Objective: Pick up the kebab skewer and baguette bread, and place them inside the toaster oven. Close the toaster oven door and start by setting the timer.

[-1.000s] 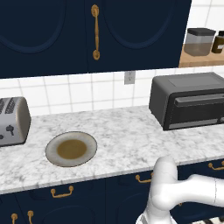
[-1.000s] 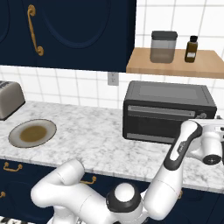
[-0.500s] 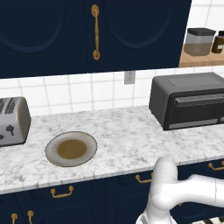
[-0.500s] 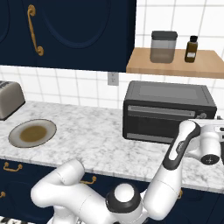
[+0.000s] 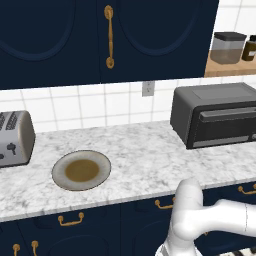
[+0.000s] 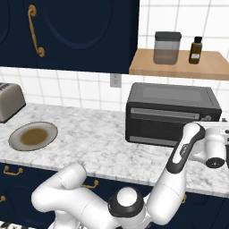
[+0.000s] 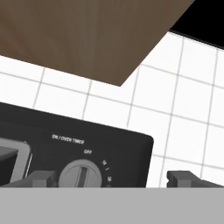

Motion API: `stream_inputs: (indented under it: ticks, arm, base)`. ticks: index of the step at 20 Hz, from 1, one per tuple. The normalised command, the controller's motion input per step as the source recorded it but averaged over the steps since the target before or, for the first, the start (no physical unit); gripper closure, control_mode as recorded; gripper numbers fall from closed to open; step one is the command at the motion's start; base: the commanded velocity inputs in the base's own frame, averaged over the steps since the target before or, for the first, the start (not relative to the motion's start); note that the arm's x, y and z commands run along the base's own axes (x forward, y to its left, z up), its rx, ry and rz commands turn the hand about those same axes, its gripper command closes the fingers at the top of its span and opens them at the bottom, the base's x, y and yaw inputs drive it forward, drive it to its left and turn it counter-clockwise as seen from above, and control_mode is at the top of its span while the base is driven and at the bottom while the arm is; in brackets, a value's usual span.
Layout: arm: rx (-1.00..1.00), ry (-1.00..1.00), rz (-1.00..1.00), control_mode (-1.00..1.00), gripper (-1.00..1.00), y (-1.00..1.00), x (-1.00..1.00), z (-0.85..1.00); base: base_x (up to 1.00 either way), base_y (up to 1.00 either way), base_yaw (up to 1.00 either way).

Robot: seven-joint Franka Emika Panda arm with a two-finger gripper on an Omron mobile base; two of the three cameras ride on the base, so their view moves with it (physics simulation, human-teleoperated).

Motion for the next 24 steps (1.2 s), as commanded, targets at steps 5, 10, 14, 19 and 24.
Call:
stream_inputs:
  ticks: [5, 10, 14, 19, 24]
  arm:
    - [0.01, 0.00, -0.01, -1.00, -1.00, 0.00, 0.00, 0.10]
    - [0.02, 0.00, -0.03, -1.00, -1.00, 0.00, 0.01, 0.00]
    - [0.01, 0.00, -0.03, -1.00, -1.00, 0.00, 0.11, 0.00]
    - [0.02, 0.00, -0.01, -1.00, -1.00, -0.01, 0.14, 0.00]
    - [0.00, 0.00, -0.03, -1.00, -1.00, -0.01, 0.01, 0.00]
  base:
    - [0.00, 0.00, 0.00]
    - [0.00, 0.00, 0.00]
    - [0.00, 0.00, 0.00]
    - [0.00, 0.00, 0.00]
    - [0.00, 0.00, 0.00]
